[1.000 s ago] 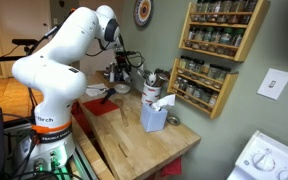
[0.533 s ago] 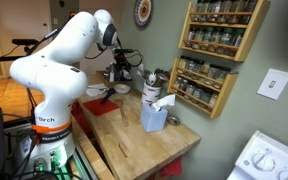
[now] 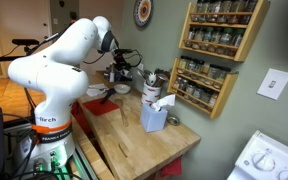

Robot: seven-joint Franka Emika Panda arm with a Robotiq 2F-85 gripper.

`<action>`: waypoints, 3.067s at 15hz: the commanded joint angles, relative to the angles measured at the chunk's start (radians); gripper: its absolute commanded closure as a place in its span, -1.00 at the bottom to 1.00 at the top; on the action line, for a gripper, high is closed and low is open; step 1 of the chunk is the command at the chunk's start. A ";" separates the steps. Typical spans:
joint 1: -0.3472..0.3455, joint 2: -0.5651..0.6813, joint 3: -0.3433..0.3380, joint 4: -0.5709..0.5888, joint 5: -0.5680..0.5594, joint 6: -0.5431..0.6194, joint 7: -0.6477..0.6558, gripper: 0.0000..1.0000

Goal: Use the bottle to push the bowl to the left then put some contents of the bottle in the bowl

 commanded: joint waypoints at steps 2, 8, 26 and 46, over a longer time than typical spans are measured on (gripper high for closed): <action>0.050 0.092 -0.042 0.133 -0.059 -0.087 -0.072 0.39; 0.077 0.153 -0.080 0.216 -0.104 -0.132 -0.130 0.39; 0.149 0.290 -0.178 0.398 -0.195 -0.208 -0.282 0.39; 0.054 0.287 -0.177 0.536 0.174 -0.027 -0.250 0.39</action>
